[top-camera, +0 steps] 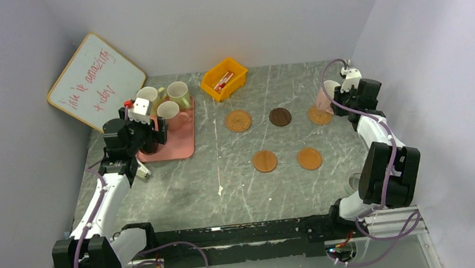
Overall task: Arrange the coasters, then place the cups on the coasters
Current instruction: Place the cup on the coaster.
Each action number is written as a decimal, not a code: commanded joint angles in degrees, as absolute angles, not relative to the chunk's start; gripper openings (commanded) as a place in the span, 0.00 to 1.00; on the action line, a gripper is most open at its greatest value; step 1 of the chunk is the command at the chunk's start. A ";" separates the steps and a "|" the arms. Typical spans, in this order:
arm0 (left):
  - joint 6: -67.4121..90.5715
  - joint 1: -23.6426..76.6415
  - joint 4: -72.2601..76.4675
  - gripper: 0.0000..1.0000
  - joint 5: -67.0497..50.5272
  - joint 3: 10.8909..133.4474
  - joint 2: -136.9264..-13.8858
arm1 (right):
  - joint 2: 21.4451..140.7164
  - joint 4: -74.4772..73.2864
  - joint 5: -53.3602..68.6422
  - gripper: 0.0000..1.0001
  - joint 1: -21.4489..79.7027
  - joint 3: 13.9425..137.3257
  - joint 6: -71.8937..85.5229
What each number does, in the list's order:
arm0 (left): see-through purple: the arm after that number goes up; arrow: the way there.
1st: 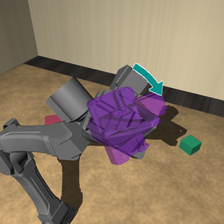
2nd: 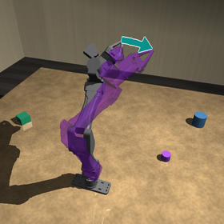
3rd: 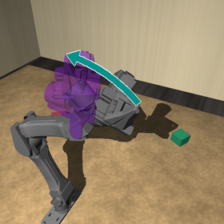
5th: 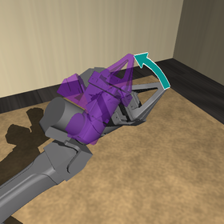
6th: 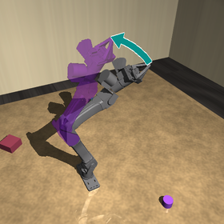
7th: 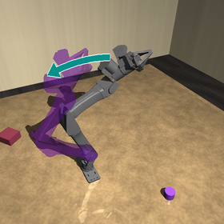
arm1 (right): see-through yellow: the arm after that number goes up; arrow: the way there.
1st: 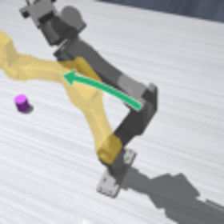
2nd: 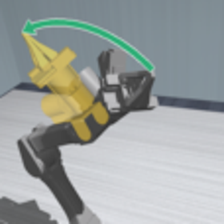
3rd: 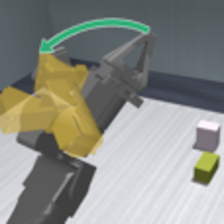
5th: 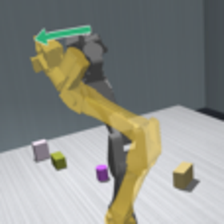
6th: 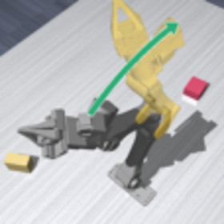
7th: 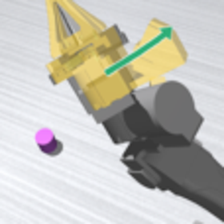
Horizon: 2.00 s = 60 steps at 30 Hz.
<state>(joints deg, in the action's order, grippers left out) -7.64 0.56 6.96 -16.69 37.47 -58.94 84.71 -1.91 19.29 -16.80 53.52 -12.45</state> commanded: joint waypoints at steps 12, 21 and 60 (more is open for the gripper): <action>-6.79 0.26 9.84 0.97 -17.82 36.91 -58.27 | 83.56 6.05 21.86 0.00 -16.86 54.01 -14.30; -6.81 0.26 9.93 0.97 -17.73 36.91 -58.38 | 85.34 5.89 21.42 0.00 -16.83 54.26 -15.09; -6.80 0.26 9.93 0.97 -17.48 36.91 -58.49 | 86.84 7.51 17.85 0.00 -15.03 52.85 -17.29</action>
